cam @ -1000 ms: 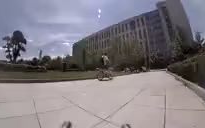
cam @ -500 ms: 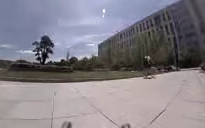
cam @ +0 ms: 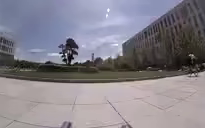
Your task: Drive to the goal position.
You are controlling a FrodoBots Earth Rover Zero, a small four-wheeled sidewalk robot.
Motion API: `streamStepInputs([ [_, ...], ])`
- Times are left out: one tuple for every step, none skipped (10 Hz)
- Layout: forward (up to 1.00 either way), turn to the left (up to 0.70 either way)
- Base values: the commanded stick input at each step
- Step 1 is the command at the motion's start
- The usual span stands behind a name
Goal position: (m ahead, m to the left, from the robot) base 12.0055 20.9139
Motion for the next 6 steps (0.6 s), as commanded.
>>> streamStepInputs([
  [0.7,0.35],
  [0.7,0.35],
  [0.7,0.35],
  [0.7,0.35],
  [0.7,0.35],
  [0.7,0.35],
])
